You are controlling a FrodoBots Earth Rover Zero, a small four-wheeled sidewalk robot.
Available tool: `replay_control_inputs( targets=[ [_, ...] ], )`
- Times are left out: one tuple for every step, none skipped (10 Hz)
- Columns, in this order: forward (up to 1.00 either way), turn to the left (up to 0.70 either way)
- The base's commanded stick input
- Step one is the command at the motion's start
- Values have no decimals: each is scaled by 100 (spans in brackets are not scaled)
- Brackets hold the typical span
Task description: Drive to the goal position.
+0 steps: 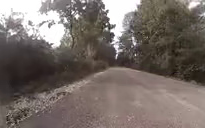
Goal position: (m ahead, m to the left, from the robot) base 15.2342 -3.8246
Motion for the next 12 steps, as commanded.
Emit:
replay_control_inputs(
  targets=[
    [70,-14],
    [70,-26],
    [70,-34],
    [70,-34],
    [70,-19],
    [70,0],
    [70,0],
    [70,0],
    [70,0],
    [70,0],
    [70,0],
    [70,0]
  ],
)
